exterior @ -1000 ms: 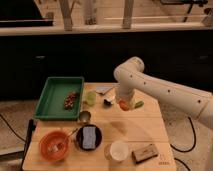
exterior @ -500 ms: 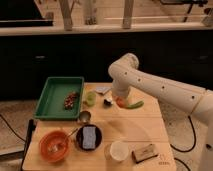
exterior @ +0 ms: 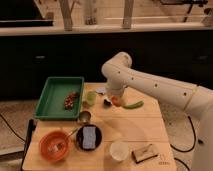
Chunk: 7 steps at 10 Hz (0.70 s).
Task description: Place apple in plastic cup
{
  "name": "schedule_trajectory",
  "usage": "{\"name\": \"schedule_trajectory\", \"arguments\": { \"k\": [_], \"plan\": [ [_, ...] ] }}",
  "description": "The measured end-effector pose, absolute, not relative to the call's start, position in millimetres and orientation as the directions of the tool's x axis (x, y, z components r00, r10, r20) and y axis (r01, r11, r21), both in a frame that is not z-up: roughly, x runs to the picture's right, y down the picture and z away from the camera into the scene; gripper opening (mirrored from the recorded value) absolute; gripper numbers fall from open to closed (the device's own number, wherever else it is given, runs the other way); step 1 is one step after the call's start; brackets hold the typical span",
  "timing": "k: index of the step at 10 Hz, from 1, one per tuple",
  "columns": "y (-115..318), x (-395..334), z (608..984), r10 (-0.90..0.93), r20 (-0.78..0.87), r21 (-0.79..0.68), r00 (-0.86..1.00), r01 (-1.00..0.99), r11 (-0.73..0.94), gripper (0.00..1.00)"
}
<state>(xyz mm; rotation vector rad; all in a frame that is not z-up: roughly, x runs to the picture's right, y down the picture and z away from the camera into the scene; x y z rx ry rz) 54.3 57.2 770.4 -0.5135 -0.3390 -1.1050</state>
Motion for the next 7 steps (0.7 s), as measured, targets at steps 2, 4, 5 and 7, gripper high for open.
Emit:
{"name": "schedule_trajectory", "arguments": {
  "k": [2, 4, 5, 7],
  "plan": [
    [54.0, 36.9, 773.8, -0.764, 0.515, -0.205, 0.388, 0.921, 0.33, 0.03],
    [52.9, 36.2, 776.3, -0.766, 0.519, -0.205, 0.379, 0.925, 0.32, 0.03],
    [51.2, 34.1, 777.7, -0.769, 0.52, -0.199, 0.372, 0.928, 0.314, 0.03],
    [43.2, 24.8, 783.7, -0.776, 0.52, -0.19, 0.357, 0.934, 0.302, 0.03]
  ]
}}
